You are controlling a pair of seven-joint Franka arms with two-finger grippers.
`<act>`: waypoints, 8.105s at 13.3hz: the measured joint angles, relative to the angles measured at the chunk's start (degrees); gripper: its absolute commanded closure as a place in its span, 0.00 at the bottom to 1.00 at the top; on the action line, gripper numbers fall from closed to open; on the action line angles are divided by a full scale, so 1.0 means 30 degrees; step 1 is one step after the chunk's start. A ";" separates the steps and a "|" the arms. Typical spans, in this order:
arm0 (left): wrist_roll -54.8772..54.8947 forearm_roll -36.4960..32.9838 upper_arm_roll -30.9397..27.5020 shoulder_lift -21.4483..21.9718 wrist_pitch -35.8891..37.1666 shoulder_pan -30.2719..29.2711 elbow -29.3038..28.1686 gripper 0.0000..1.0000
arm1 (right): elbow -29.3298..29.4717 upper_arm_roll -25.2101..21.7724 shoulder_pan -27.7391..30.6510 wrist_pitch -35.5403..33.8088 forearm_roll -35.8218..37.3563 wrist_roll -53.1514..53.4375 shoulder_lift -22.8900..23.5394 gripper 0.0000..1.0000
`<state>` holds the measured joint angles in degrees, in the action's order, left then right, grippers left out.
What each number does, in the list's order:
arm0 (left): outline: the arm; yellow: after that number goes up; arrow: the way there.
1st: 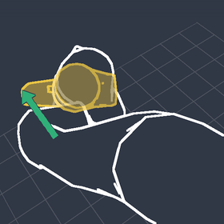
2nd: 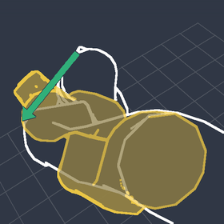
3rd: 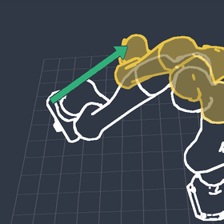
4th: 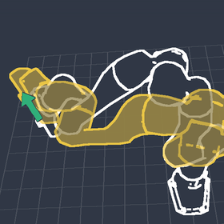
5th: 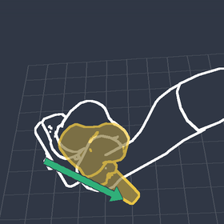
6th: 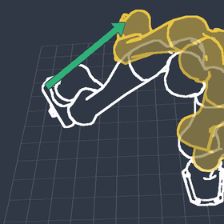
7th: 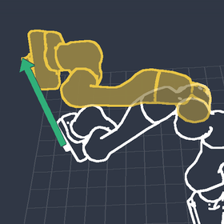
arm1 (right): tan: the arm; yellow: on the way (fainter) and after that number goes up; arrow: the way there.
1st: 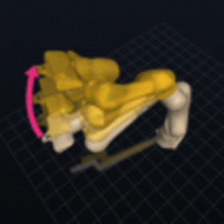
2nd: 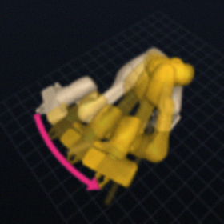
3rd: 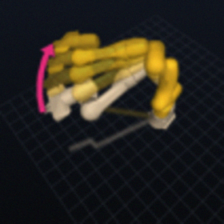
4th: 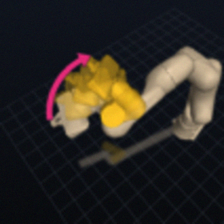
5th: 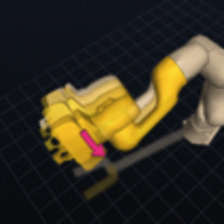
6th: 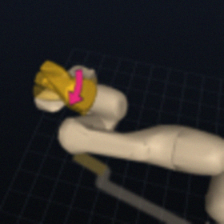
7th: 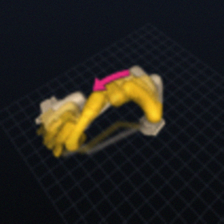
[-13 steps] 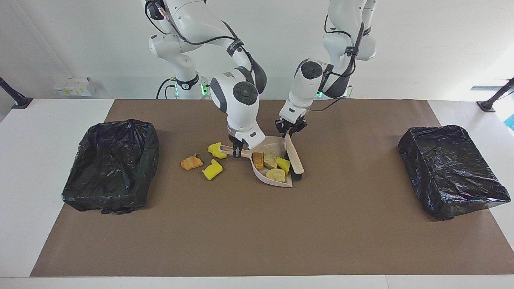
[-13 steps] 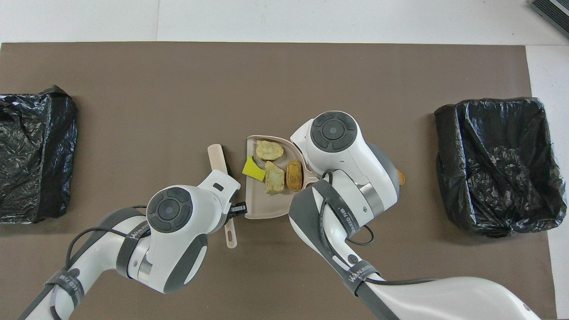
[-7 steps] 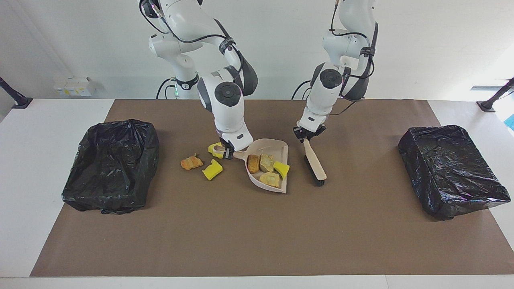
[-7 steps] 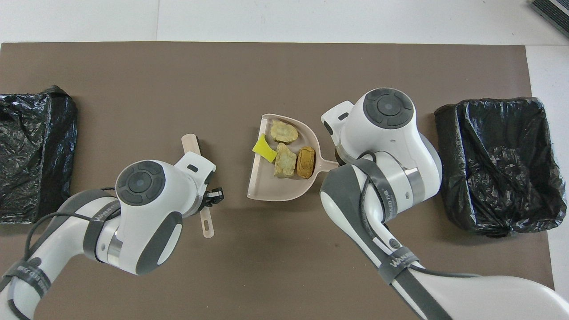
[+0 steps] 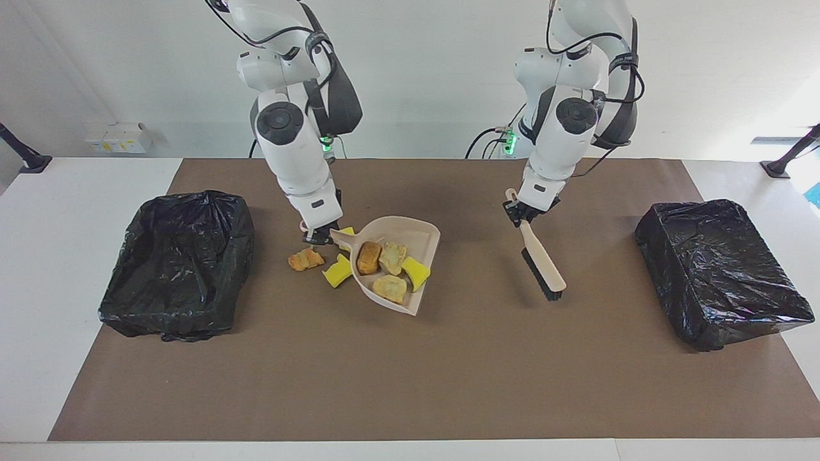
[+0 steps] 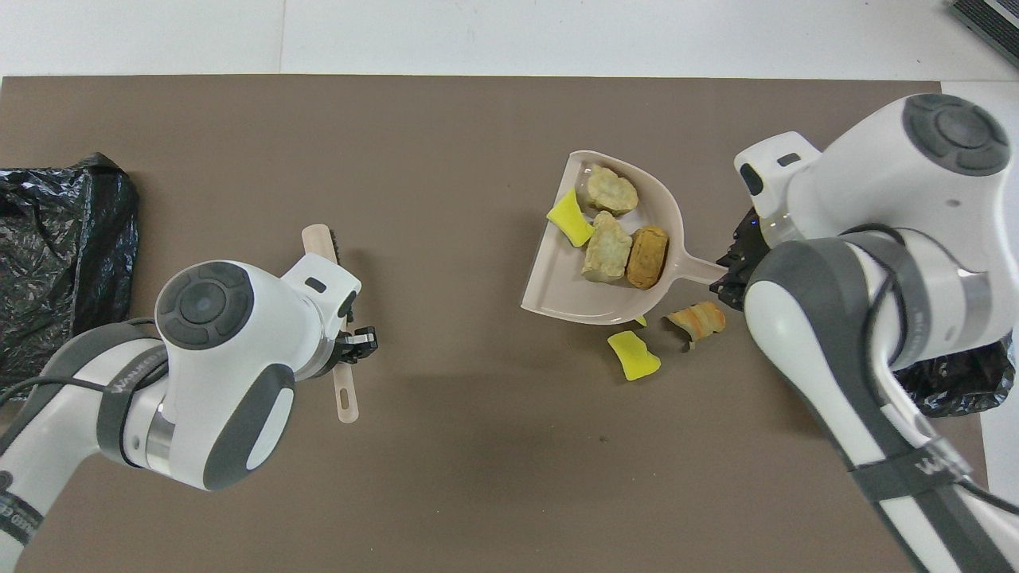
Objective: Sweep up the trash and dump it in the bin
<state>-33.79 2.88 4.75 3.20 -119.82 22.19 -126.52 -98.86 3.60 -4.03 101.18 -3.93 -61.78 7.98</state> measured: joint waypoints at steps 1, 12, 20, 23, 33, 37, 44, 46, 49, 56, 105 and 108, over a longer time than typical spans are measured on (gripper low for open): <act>-0.0512 0.0018 0.0073 0.0439 -0.0446 0.0773 -0.0769 1.00 | 0.0132 -0.0054 0.0993 -0.0649 0.0000 -0.1164 -0.0196 1.00; -0.5565 0.2669 0.0258 0.3003 -0.2841 0.8470 -0.4979 1.00 | 0.0467 -0.0378 1.0538 -0.2113 0.3574 -0.9378 -0.0642 1.00; -0.5874 0.2777 -0.0207 0.2780 -0.3901 0.8357 -0.5067 0.00 | 0.0752 -0.0300 1.2199 0.1219 0.8911 -1.4292 -0.0528 1.00; -0.5798 0.2725 -0.0397 0.2783 -0.2701 0.6104 -0.3713 0.00 | 0.0603 -0.0110 1.1962 0.3176 1.0911 -1.4616 -0.0319 1.00; 0.4797 0.1307 -0.0529 -0.1192 0.0735 -0.2633 0.3302 0.00 | 0.0332 0.0115 1.0509 0.5559 1.3911 -1.4720 0.0038 1.00; 0.9430 0.1235 -0.0527 -0.1635 0.2842 -0.5296 0.5420 0.00 | 0.0315 0.0131 1.0010 0.6198 1.5369 -1.4720 0.0095 1.00; 1.3423 0.0775 -0.0545 -0.1179 0.8052 -0.7805 0.9427 0.00 | 0.0443 0.0204 0.7366 0.6134 1.9077 -1.4722 -0.0149 1.00; 1.3423 0.0651 -0.0511 -0.1062 0.8363 -0.7804 0.9589 0.00 | 0.0402 0.0218 0.6540 0.5861 2.0146 -1.4722 -0.0275 1.00; 1.3421 0.0574 -0.0532 -0.0935 0.8835 -0.7809 1.0049 0.00 | 0.0408 0.0173 0.6425 0.5696 2.0467 -1.4699 -0.0326 1.00; 1.2859 0.0041 -0.2041 -0.0217 0.9252 -0.5583 1.0413 0.00 | 0.2684 0.0200 0.6423 -0.0108 1.2410 -1.0307 -0.1384 1.00; 0.8920 -0.0234 -0.2082 -0.5721 -0.0442 0.0153 1.0047 0.00 | -0.4650 0.1750 -1.0574 0.4591 -0.4449 3.2469 -0.0484 0.00; 0.7317 -0.0235 -0.2069 -0.6776 -0.1076 0.1660 1.0020 0.00 | -0.7153 0.1767 -1.2322 0.6202 -0.4480 3.3626 -0.1018 0.00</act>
<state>-11.84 2.17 -1.46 -17.12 -123.04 27.17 -96.46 -120.32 8.90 -41.00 119.78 -17.36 39.10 4.93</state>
